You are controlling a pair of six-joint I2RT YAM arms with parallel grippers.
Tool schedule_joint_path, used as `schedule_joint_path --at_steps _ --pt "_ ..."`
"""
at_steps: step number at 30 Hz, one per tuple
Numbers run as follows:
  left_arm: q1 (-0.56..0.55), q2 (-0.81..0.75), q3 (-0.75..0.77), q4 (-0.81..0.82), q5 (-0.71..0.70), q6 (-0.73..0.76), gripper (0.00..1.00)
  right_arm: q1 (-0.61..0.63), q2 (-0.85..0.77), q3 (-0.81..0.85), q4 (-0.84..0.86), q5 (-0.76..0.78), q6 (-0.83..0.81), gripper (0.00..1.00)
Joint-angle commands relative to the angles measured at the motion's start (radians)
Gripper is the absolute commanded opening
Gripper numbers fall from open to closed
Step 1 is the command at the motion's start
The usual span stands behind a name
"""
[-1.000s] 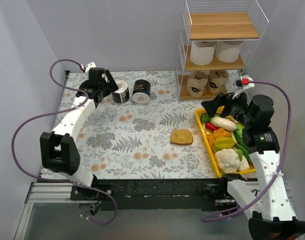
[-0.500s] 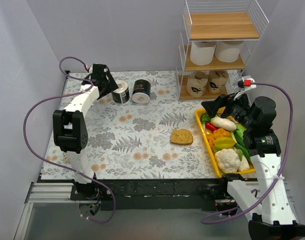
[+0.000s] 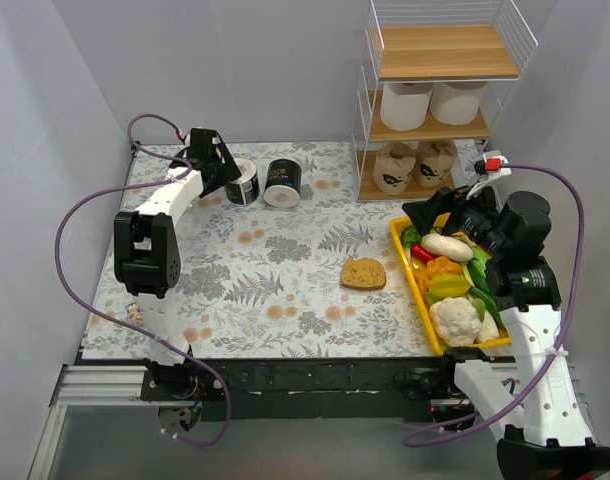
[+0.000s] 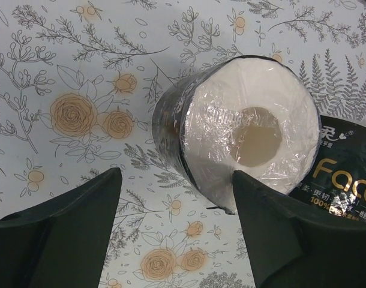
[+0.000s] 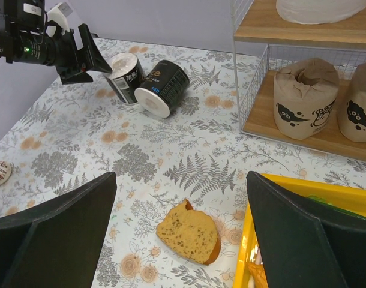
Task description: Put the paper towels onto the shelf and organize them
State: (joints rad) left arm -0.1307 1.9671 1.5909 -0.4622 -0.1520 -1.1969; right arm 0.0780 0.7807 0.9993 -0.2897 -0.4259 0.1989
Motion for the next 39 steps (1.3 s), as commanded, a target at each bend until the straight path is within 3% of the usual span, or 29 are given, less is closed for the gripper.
schedule_joint_path --at_steps 1,13,31,34,38,39 --pt "0.003 0.013 0.052 0.014 -0.004 0.030 0.74 -0.001 0.006 0.010 0.030 -0.007 -0.004 0.96" --pt "0.003 -0.011 0.118 0.000 -0.006 0.020 0.74 -0.003 0.012 0.001 0.030 0.003 -0.012 0.95" --pt "0.003 0.113 0.152 0.010 0.034 0.025 0.66 -0.001 0.014 0.013 0.018 0.006 -0.021 0.95" --pt "0.003 0.121 0.144 0.019 0.042 0.043 0.63 -0.001 0.014 0.010 0.017 0.009 -0.021 0.95" --pt "0.003 0.130 0.146 0.020 0.054 0.060 0.52 -0.001 0.014 0.010 0.018 0.012 -0.024 0.96" --pt "0.003 0.127 0.141 0.020 0.063 0.063 0.45 -0.003 0.014 0.009 0.017 0.012 -0.023 0.96"
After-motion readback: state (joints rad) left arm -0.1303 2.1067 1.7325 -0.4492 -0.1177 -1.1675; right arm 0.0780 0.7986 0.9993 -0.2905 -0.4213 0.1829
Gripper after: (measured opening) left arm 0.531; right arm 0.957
